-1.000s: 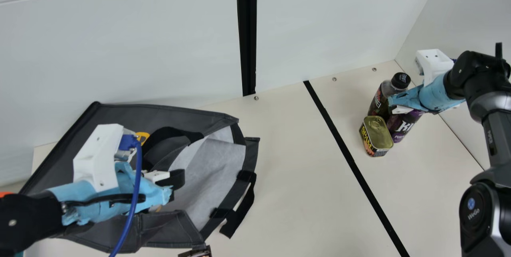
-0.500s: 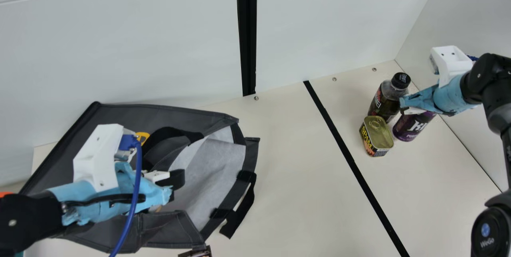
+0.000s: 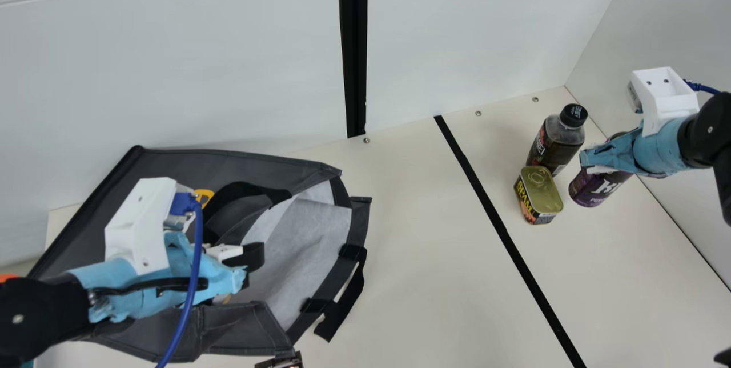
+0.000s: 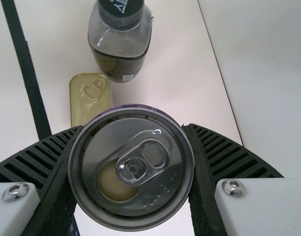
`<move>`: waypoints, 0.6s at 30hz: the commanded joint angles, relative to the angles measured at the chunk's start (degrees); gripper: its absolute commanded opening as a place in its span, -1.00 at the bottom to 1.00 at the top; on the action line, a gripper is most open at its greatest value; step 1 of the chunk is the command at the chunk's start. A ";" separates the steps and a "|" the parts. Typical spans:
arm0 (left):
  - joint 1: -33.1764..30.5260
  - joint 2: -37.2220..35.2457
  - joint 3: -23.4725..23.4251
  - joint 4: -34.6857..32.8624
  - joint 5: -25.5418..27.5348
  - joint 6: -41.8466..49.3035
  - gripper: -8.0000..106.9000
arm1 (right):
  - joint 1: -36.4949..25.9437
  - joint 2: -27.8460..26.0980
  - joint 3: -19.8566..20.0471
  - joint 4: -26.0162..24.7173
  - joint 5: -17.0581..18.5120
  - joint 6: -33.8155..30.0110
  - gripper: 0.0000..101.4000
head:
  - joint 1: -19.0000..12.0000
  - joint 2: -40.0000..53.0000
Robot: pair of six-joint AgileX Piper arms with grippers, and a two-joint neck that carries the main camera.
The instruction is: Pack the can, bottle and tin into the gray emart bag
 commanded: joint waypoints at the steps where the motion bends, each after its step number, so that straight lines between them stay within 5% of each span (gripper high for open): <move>1: 0.00 0.00 0.00 0.00 0.00 0.00 -0.68 | 0.30 -1.48 0.79 0.16 0.18 -0.05 -1.00 | -1.30 -0.05; 18: 0.00 0.00 0.00 0.00 0.00 0.00 -0.68 | 5.91 -10.23 6.23 -0.29 1.36 0.51 -1.00 | -1.30 -0.05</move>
